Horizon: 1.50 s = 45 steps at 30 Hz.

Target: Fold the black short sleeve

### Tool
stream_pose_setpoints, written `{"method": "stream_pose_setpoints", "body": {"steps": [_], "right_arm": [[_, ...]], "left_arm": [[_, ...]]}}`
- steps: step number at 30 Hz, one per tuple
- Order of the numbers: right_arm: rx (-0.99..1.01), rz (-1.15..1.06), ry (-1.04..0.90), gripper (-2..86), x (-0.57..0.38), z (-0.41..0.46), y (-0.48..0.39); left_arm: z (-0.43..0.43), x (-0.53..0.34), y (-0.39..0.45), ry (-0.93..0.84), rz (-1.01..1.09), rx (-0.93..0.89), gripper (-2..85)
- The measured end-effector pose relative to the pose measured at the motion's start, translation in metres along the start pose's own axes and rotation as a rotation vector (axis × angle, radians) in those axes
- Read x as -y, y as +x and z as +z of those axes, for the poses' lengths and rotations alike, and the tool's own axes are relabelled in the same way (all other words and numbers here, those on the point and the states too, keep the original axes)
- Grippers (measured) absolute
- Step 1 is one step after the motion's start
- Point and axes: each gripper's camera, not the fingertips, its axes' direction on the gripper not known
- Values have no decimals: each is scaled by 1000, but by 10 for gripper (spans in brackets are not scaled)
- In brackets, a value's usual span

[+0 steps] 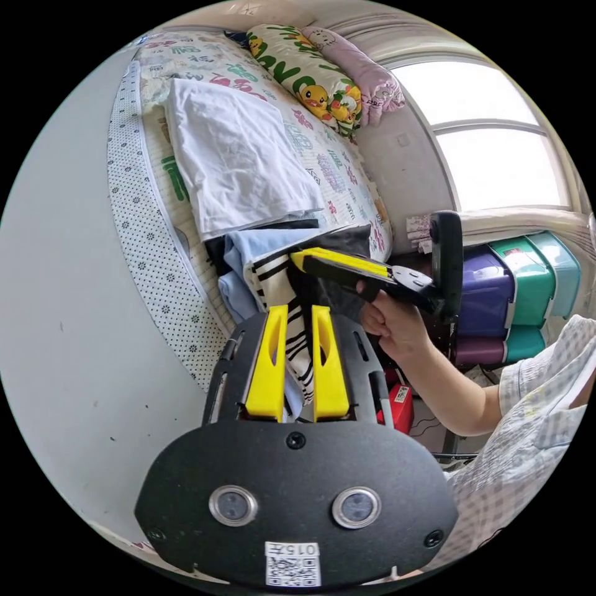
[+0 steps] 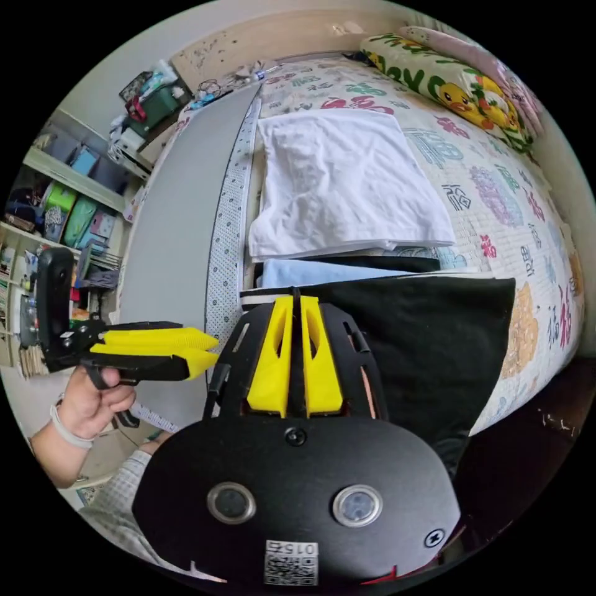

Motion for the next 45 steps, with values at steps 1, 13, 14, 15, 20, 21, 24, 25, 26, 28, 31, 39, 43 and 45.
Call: {"method": "stream_pose_setpoints", "body": {"steps": [1,13,14,15,20,21,24,25,26,28,31,39,43,45], "right_arm": [[71,40,13,17,-4,-10,14],[231,353,161,4,-89,-127,125],[232,361,168,4,-93,-131,127],[236,376,183,4,-100,-138,129],[233,406,249,3,-127,-169,127],[212,391,272,3,-133,-180,123],[211,324,361,3,-148,-214,114],[237,285,411,3,-154,-230,110],[245,271,435,3,-157,-239,109],[267,249,536,3,-170,-275,104],[289,222,635,3,-182,-310,91],[470,134,657,2,-189,-300,27],[578,93,609,2,-194,-284,-9],[625,66,595,2,-198,-285,-21]], "left_arm": [[-3,2,3,4,3,-5,71],[19,15,15,58,-119,51,88],[19,13,16,55,-121,54,80],[18,9,16,45,-127,59,65],[2,-19,18,58,-88,-8,14],[-8,-28,22,75,-49,-15,10],[-39,-60,30,138,20,-46,3],[-54,-74,34,157,48,-47,2],[-62,-81,36,167,62,-43,1],[-107,-116,35,248,111,-8,0],[-191,-168,11,396,110,43,-1],[-398,-335,-45,664,96,303,-1],[-466,-425,-56,718,74,409,-2],[-485,-462,-62,729,69,402,-2]]}}
